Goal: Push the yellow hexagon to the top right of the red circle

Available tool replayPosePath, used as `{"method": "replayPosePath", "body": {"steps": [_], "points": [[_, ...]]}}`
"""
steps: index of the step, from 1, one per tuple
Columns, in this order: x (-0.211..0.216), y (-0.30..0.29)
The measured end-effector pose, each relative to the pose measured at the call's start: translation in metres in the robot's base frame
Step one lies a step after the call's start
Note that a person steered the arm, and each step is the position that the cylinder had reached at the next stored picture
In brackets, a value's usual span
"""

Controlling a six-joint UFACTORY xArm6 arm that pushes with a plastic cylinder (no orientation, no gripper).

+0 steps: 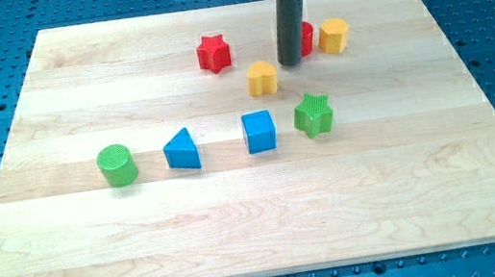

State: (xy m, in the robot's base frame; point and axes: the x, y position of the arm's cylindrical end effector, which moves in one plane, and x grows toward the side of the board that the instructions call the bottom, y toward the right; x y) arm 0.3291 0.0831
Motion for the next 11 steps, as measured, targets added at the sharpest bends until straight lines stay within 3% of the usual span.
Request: {"method": "replayPosePath", "body": {"steps": [2,3,4,5,7,8,9,10,11], "points": [[0.013,0.013],[0.052,0.034],[0.015,0.078],[-0.058,0.084],[-0.070,0.096],[-0.120,0.091],[-0.121,0.039],[-0.092,0.024],[-0.062,0.047]]}}
